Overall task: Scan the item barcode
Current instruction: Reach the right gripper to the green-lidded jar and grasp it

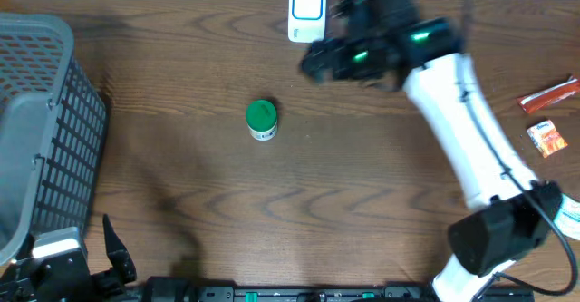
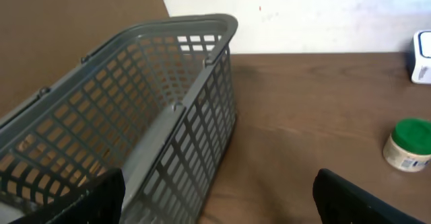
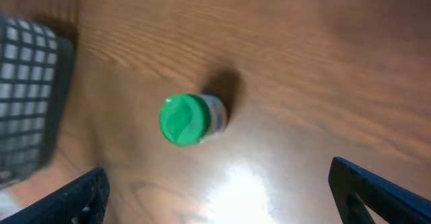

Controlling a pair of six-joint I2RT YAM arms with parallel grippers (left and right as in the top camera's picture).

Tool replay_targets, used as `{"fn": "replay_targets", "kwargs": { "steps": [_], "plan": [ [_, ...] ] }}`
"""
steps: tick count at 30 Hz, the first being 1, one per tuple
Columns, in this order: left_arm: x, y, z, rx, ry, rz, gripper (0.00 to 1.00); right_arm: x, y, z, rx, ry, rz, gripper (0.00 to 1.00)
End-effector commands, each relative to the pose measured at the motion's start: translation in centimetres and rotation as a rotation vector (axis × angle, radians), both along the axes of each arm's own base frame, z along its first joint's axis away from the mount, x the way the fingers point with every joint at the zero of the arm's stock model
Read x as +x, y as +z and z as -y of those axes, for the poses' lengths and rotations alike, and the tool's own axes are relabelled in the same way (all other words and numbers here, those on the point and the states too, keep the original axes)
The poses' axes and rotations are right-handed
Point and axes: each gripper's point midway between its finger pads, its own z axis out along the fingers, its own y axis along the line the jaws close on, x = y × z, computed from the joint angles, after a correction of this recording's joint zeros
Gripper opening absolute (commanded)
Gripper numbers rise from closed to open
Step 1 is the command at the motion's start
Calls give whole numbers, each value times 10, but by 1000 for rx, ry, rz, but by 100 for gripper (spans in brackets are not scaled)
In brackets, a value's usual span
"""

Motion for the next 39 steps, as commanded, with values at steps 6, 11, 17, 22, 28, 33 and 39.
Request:
{"fn": "replay_targets", "kwargs": {
  "steps": [6, 11, 17, 22, 28, 33, 39],
  "plan": [
    [-3, -3, 0, -2, 4, -10, 89, -23, 34, -73, 53, -185, 43, 99],
    [-9, -16, -1, 1, 4, -72, 89, -15, 18, -84, 27, -226, -45, 99],
    [-12, -23, -1, 2, 4, -105, 89, -10, -34, -94, -88, -221, -198, 99],
    [-12, -23, -1, -18, 11, -97, 89, -11, -73, -104, -127, -245, -335, 99],
    [-12, -23, -1, -53, 25, -83, 89, -12, -101, -108, -149, -287, -400, 99],
    [-12, -23, -1, -53, 25, -83, 89, -15, -125, -113, -183, -300, -431, 99],
    [-12, -23, -1, -53, 25, -83, 89, -17, -157, -113, -227, -308, -474, 99]
  ]
}}
